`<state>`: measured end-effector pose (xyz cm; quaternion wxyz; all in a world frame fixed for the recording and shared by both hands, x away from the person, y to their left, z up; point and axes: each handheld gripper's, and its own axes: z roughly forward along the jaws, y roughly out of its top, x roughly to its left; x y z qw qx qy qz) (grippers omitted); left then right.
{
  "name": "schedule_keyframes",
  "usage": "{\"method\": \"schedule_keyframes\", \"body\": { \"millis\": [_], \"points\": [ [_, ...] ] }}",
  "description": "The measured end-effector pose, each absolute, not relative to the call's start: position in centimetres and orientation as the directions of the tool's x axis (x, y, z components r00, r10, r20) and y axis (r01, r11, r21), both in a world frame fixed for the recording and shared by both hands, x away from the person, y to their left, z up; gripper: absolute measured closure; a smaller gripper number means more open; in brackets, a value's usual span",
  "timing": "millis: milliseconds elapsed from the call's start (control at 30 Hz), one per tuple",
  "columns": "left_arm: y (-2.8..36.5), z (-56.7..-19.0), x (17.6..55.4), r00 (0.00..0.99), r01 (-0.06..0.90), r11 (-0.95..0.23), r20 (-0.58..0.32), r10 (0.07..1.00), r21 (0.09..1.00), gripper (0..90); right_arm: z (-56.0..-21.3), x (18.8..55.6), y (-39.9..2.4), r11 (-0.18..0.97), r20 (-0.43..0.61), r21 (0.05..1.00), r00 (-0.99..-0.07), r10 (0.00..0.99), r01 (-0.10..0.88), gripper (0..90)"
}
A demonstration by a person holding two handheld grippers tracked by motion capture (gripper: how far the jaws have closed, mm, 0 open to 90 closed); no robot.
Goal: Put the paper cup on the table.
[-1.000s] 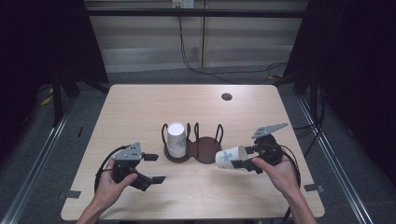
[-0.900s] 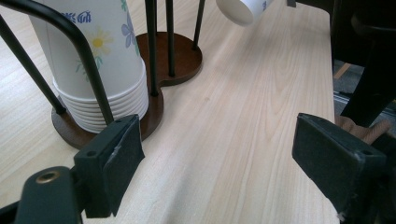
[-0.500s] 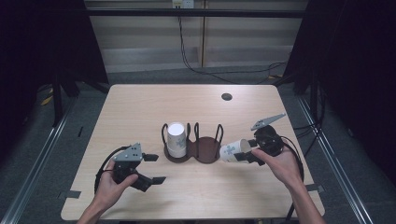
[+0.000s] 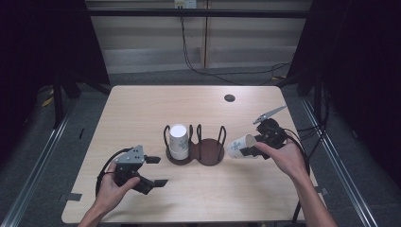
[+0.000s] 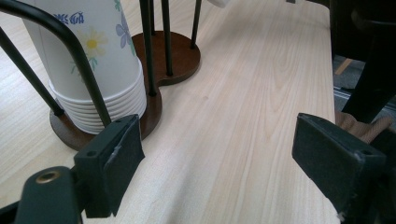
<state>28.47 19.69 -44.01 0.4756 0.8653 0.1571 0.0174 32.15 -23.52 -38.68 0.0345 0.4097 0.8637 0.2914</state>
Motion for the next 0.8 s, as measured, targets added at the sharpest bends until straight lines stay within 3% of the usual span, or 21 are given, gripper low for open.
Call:
{"method": "schedule_keyframes", "body": {
  "millis": [800],
  "points": [
    [19.8, -44.2, 28.6, 0.958, 0.242, -0.506, -0.121, 0.260, 0.828, 16.1, -38.8, 35.6, -23.0, 0.527, 0.165, 0.433, -0.639, 0.751, 0.731, 28.1]
  ]
}}
